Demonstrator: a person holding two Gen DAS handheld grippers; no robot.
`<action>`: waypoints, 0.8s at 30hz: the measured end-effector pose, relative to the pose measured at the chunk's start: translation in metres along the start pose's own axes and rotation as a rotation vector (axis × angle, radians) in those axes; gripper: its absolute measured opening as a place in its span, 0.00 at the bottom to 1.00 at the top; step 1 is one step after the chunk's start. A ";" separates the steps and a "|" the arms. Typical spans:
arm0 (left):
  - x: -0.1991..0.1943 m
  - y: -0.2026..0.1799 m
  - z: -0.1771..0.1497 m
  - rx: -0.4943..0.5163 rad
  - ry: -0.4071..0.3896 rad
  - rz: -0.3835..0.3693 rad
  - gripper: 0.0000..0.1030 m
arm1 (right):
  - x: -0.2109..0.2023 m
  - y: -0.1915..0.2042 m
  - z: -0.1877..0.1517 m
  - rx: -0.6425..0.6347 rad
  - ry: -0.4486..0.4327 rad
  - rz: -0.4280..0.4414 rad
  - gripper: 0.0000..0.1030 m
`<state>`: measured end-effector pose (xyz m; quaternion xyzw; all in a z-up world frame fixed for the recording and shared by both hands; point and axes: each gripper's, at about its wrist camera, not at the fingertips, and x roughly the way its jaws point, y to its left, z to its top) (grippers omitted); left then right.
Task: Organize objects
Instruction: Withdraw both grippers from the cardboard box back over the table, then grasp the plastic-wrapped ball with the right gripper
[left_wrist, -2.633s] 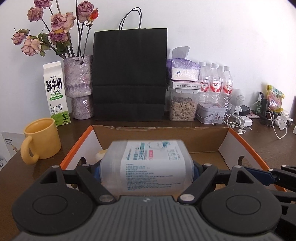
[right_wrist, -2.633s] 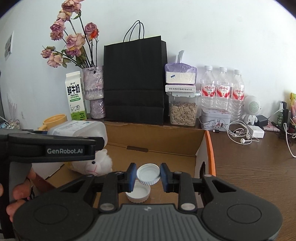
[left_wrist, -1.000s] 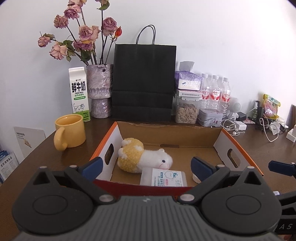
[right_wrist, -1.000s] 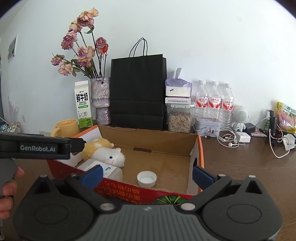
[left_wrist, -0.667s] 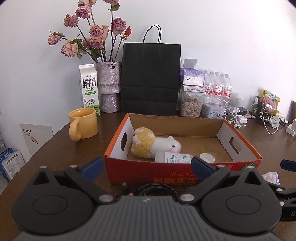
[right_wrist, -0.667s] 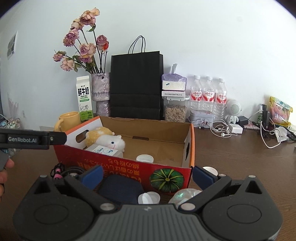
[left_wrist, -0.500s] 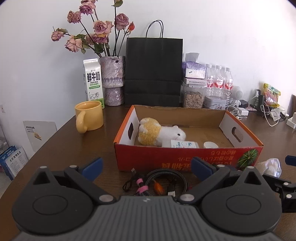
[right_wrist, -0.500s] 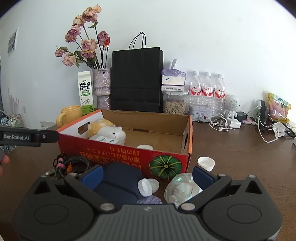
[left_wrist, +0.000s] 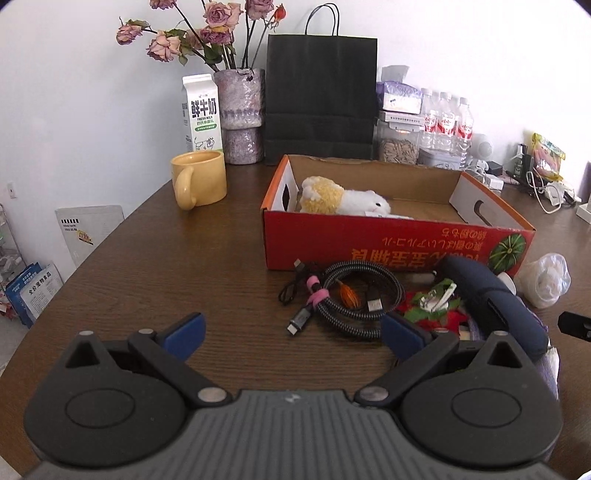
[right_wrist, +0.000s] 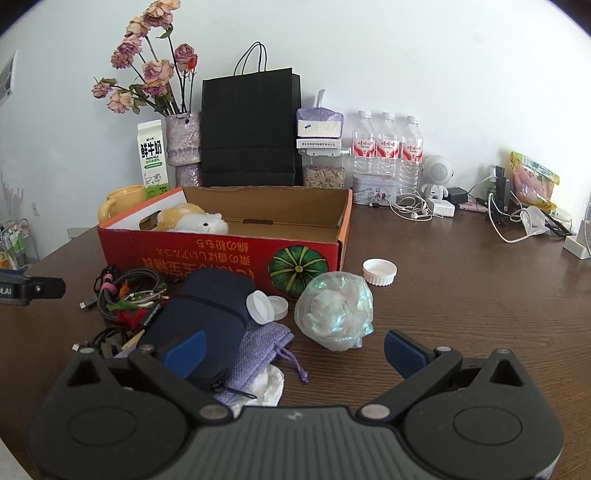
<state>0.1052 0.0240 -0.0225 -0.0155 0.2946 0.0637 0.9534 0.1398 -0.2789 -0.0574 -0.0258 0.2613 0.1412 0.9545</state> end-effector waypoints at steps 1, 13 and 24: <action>0.001 0.000 -0.001 0.001 0.005 -0.001 1.00 | 0.000 -0.002 -0.002 0.002 0.003 -0.003 1.00; 0.015 -0.004 0.000 -0.007 0.041 -0.005 1.00 | 0.017 -0.021 0.001 0.022 0.020 -0.031 1.00; 0.020 -0.009 0.002 -0.004 0.047 0.000 1.00 | 0.055 -0.033 0.017 0.020 0.028 -0.018 0.76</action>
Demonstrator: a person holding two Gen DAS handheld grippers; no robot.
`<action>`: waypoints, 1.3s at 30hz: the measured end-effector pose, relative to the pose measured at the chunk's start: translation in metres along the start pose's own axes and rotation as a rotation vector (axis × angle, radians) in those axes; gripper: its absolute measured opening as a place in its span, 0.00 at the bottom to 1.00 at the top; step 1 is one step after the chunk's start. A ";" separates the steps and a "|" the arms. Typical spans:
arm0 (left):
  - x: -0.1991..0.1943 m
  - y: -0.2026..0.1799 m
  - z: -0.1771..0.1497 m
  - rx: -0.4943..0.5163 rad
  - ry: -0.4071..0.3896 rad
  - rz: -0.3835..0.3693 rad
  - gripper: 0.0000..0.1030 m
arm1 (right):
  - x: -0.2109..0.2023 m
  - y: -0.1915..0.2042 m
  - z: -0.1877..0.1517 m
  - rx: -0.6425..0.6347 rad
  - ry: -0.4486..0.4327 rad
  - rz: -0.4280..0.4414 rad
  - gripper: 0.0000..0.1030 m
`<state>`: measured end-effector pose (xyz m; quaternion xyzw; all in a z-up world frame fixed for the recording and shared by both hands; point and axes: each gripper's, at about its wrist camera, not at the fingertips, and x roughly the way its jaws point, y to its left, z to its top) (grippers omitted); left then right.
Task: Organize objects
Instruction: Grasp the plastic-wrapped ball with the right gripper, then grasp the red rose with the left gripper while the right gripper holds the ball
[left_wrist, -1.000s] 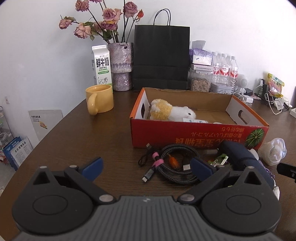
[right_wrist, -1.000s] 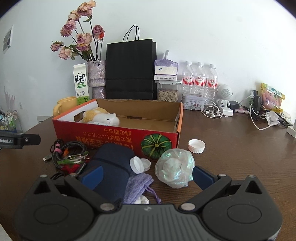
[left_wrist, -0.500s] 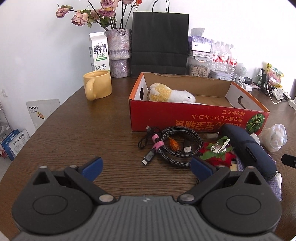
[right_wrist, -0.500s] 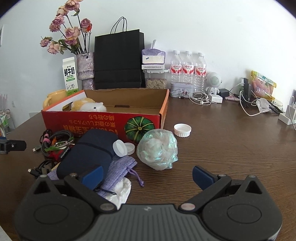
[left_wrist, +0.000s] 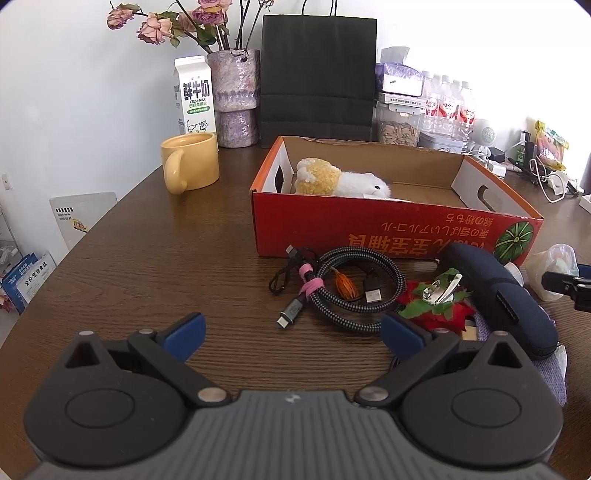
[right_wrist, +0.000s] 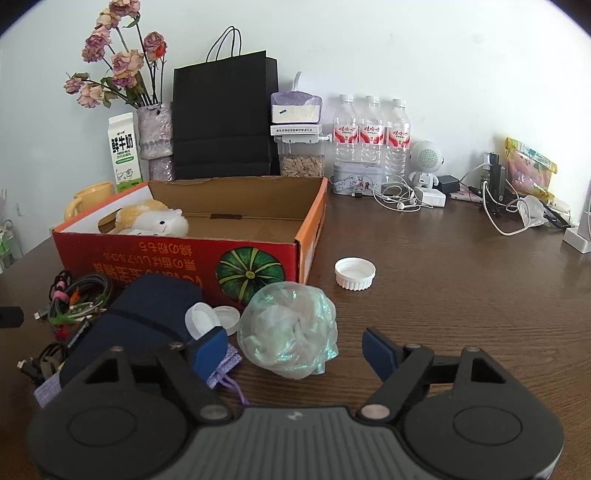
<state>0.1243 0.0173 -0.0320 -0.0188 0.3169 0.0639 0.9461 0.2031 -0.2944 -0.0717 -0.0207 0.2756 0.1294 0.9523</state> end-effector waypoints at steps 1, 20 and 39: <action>0.000 -0.001 0.001 0.000 -0.001 -0.001 1.00 | 0.003 0.000 0.001 -0.001 0.001 0.002 0.76; 0.014 -0.035 0.017 0.018 0.004 -0.114 1.00 | 0.003 -0.002 -0.003 0.005 -0.083 -0.009 0.41; 0.042 -0.074 0.013 0.121 0.047 -0.232 0.63 | -0.003 -0.001 -0.003 -0.002 -0.113 -0.007 0.42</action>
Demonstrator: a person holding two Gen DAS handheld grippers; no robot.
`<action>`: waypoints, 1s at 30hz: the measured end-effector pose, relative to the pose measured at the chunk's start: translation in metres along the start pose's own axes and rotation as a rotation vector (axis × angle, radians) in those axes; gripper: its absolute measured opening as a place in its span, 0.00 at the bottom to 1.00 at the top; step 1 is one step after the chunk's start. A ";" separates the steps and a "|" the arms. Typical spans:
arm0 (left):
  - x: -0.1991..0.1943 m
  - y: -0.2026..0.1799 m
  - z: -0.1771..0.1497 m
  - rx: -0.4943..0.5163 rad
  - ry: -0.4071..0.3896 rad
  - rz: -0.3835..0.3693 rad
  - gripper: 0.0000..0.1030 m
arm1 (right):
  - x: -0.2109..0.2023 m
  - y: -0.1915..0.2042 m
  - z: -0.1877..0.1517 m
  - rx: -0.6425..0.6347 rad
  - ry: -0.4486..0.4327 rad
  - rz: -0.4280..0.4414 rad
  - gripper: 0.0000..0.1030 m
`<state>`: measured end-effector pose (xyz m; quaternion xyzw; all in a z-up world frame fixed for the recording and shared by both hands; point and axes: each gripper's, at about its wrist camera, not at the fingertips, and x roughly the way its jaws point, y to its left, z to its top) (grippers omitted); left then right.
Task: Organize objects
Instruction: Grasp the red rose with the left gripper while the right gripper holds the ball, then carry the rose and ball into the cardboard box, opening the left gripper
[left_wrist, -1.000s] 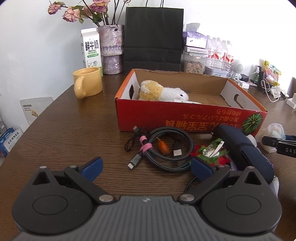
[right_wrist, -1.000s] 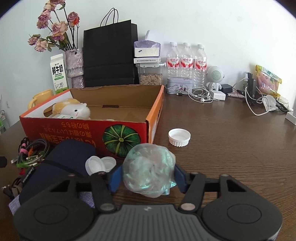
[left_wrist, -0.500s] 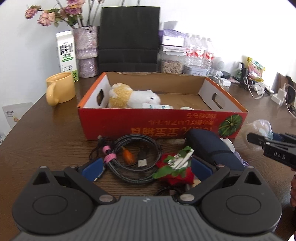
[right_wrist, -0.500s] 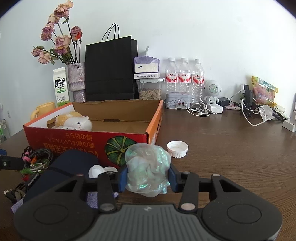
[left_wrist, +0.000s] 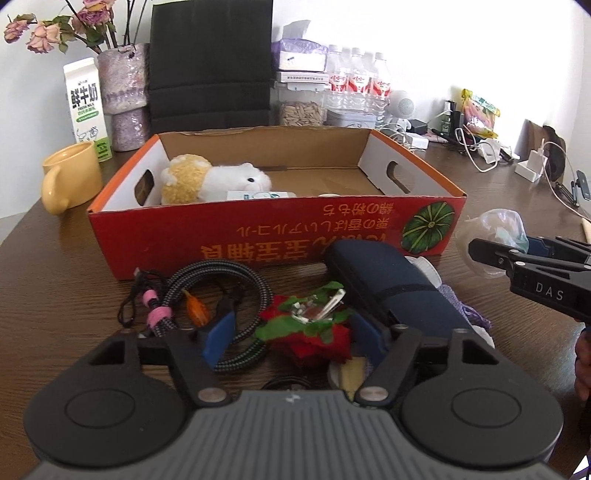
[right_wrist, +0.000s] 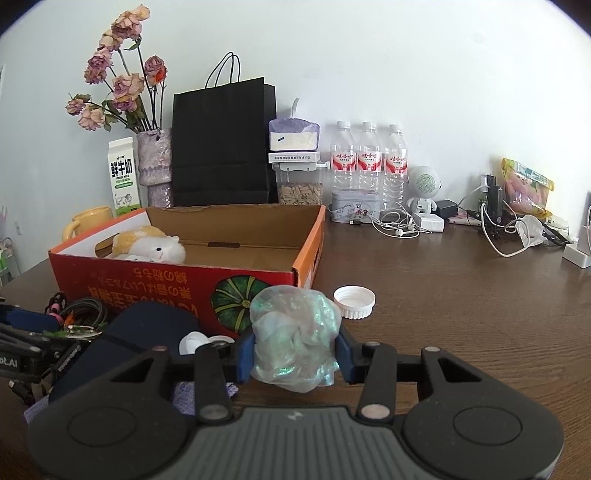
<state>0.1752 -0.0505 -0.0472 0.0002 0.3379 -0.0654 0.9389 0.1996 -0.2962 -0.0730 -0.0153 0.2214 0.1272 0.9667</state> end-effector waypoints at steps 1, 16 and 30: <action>0.001 -0.001 0.000 0.000 0.004 -0.010 0.60 | 0.000 0.000 0.000 0.001 0.000 0.001 0.42; -0.009 0.002 -0.002 -0.018 -0.035 -0.027 0.35 | 0.000 0.001 0.000 0.001 0.002 0.025 0.42; -0.031 0.017 0.029 -0.038 -0.169 0.021 0.35 | -0.020 0.013 0.028 -0.021 -0.107 0.094 0.42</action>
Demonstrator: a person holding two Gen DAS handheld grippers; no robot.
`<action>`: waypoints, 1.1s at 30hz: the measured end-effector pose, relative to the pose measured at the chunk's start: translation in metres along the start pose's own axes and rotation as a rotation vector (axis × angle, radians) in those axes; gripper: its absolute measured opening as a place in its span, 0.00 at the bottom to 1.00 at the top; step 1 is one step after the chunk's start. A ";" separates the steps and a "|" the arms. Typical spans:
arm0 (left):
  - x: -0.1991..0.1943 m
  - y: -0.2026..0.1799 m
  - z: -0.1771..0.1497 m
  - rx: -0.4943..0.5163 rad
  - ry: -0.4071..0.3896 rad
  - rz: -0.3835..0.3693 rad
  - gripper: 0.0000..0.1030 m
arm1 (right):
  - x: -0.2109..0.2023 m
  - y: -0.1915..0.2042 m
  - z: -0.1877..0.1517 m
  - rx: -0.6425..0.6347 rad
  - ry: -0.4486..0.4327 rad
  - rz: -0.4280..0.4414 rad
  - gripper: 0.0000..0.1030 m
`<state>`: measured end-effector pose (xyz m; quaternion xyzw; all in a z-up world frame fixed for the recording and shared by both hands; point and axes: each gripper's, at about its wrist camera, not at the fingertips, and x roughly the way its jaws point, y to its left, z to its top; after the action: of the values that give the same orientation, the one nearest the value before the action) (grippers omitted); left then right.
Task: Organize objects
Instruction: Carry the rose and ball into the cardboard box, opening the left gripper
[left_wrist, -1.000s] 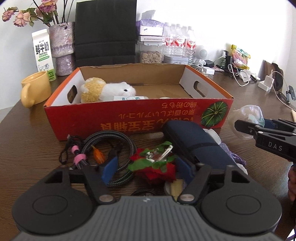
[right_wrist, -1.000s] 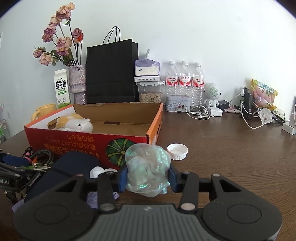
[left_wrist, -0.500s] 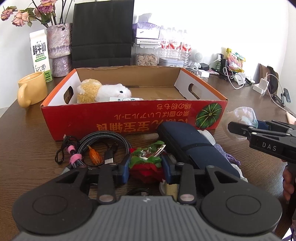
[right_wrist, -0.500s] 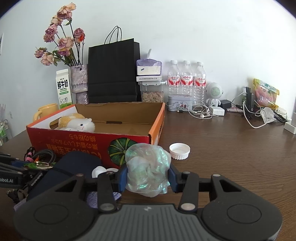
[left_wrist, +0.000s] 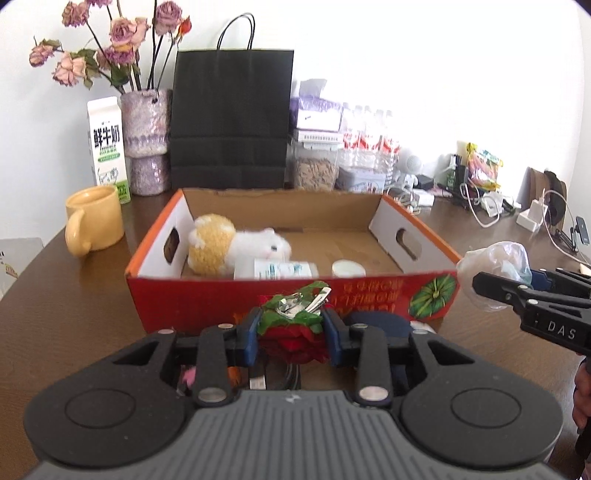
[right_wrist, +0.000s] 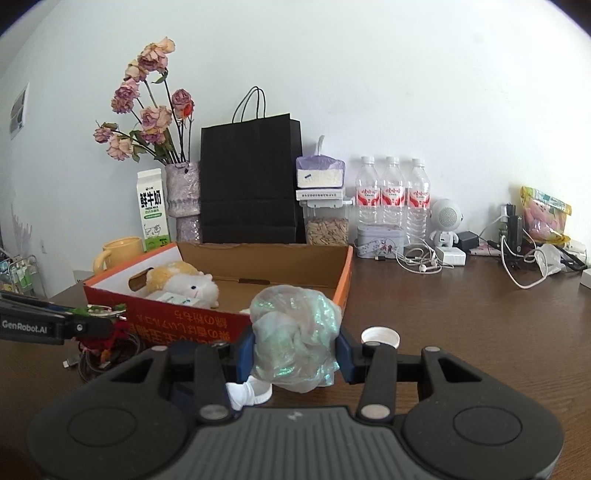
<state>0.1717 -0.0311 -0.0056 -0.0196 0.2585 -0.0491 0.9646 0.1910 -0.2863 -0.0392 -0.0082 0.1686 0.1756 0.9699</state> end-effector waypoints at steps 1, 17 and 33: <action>0.000 -0.001 0.004 0.001 -0.012 -0.001 0.35 | 0.002 0.003 0.004 -0.007 -0.008 0.006 0.42; 0.079 -0.017 0.078 -0.001 -0.104 0.025 0.35 | 0.120 0.025 0.065 -0.048 0.038 -0.005 0.42; 0.147 -0.008 0.084 0.001 -0.015 0.030 0.40 | 0.176 0.006 0.050 0.000 0.149 -0.018 0.43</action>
<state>0.3396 -0.0531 -0.0059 -0.0155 0.2516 -0.0349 0.9671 0.3601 -0.2172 -0.0501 -0.0227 0.2404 0.1659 0.9561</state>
